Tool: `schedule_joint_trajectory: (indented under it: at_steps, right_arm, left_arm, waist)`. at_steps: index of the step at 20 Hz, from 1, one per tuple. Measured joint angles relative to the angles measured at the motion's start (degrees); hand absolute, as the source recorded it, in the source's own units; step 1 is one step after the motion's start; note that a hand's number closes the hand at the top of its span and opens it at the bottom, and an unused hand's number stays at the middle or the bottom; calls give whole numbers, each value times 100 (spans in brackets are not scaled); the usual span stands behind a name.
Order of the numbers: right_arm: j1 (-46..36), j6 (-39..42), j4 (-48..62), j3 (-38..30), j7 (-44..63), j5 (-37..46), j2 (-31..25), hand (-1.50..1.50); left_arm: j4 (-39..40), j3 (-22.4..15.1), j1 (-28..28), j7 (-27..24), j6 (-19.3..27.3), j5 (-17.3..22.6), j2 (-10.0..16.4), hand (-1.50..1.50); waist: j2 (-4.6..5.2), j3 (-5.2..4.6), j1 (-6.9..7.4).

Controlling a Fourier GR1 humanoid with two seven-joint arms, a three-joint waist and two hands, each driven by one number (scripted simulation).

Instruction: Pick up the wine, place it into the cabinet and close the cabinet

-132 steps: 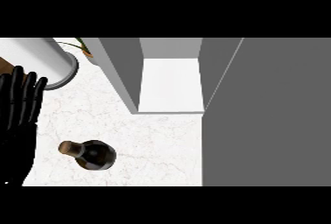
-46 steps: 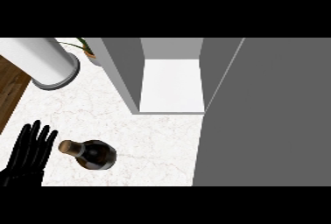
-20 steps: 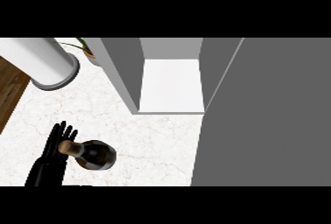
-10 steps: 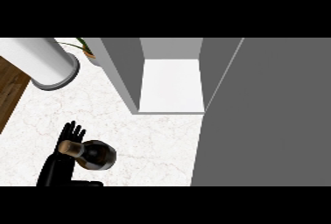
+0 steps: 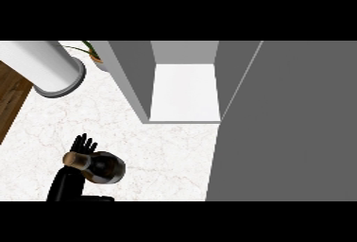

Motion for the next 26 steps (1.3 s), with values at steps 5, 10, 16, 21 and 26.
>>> schedule_joint_trajectory:
  at_steps: [5, 10, 16, 21, 26]
  right_arm:
    - [126, 81, 0, -55, -107, 8, -50, -150]
    - [207, 74, -6, 54, -152, 22, -29, -150]
    - [260, 107, 34, -33, -269, 23, -49, -150]
    - [309, 130, 24, -71, -319, 17, -36, -150]
    - [246, 148, 25, -196, -254, 0, -60, -150]
  left_arm:
    - [295, 35, -149, -174, -37, -25, -33, -150]
    - [642, 101, -438, -301, -107, 67, -112, 150]
    - [1084, 6, -756, -564, -473, 50, -120, 150]
    - [1200, -164, -894, -900, -473, -290, -68, 150]
    - [1293, -155, -1085, -1136, -270, -630, 149, 150]
  waist:
    - [1, 1, 0]
    - [0, 1, -10]
    - [0, 5, -15]
    - [-7, 10, -11]
    - [-4, 6, -14]
